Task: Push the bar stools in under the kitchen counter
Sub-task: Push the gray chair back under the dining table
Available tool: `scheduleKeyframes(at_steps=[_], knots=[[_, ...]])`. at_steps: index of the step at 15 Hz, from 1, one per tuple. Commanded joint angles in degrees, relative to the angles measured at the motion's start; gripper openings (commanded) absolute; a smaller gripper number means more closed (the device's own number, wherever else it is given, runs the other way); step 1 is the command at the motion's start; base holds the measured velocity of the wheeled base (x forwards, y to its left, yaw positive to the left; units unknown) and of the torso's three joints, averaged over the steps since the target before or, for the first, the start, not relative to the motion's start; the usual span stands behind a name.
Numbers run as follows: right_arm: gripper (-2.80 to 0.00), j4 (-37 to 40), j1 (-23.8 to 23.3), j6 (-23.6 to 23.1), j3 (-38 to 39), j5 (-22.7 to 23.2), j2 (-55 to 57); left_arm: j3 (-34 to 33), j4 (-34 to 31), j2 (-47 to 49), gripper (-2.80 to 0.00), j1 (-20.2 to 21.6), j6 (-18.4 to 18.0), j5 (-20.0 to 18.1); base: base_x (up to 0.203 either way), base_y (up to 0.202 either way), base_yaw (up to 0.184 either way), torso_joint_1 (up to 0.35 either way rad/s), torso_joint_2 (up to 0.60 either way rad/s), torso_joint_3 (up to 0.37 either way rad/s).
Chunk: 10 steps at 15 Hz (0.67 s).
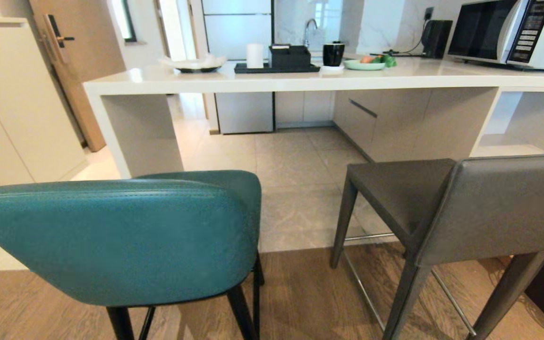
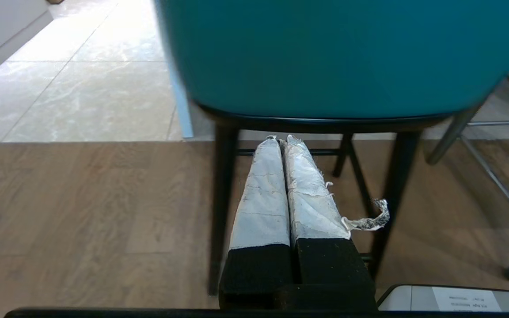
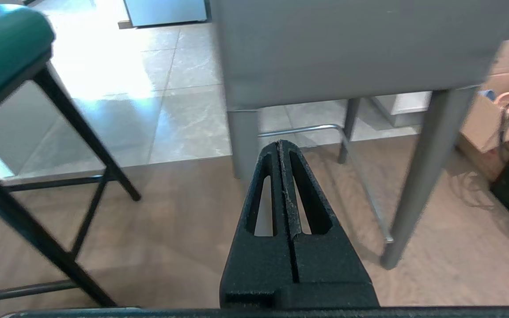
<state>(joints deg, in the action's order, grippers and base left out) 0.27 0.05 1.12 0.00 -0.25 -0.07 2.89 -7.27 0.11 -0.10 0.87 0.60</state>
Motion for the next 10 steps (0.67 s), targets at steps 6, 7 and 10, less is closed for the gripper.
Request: scheduleKeyframes(at_steps=[6, 7, 10], knots=[[-2.80, 0.00, 0.04, 0.02, 0.09, -0.01, 0.07, 0.01, -0.03, 0.07, -2.80, 0.01, 0.09, 0.02, 0.000, -0.190, 0.003, 0.003, 0.00, 0.003], [-2.80, 0.00, -0.01, 0.07, 0.09, -0.01, 0.07, 0.01, -0.03, 0.07, -2.80, 0.01, 0.09, 0.02, 0.000, -0.193, -0.003, -0.001, 0.00, 0.002], [-2.80, 0.00, 0.04, 0.10, 0.09, -0.01, 0.07, 0.01, -0.03, 0.07, -2.80, 0.01, 0.09, 0.02, 0.000, -0.191, 0.001, 0.000, 0.00, 0.001]])
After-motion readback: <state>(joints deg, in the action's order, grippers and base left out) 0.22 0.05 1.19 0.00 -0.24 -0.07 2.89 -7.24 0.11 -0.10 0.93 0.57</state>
